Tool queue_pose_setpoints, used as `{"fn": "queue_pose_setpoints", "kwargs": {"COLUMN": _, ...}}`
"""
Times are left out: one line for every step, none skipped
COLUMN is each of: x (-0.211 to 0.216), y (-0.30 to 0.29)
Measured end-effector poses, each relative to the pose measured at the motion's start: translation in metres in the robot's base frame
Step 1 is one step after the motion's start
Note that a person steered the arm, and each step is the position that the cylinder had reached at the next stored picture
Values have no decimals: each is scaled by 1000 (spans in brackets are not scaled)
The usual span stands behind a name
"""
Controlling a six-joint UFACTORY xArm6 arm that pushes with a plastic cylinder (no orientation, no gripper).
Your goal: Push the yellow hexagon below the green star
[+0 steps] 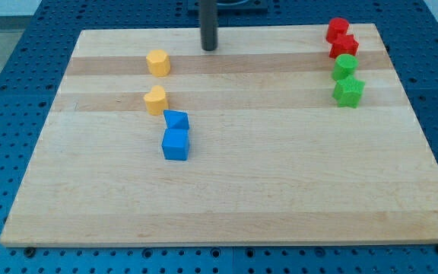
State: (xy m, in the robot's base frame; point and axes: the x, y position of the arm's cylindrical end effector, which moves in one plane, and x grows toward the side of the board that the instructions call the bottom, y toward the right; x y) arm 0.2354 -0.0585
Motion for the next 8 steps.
{"fn": "queue_pose_setpoints", "kwargs": {"x": -4, "y": -53}}
{"fn": "queue_pose_setpoints", "kwargs": {"x": -3, "y": -94}}
{"fn": "queue_pose_setpoints", "kwargs": {"x": 18, "y": -96}}
{"fn": "queue_pose_setpoints", "kwargs": {"x": 38, "y": -96}}
{"fn": "queue_pose_setpoints", "kwargs": {"x": 49, "y": -88}}
{"fn": "queue_pose_setpoints", "kwargs": {"x": 66, "y": -68}}
{"fn": "queue_pose_setpoints", "kwargs": {"x": 97, "y": -48}}
{"fn": "queue_pose_setpoints", "kwargs": {"x": 119, "y": -17}}
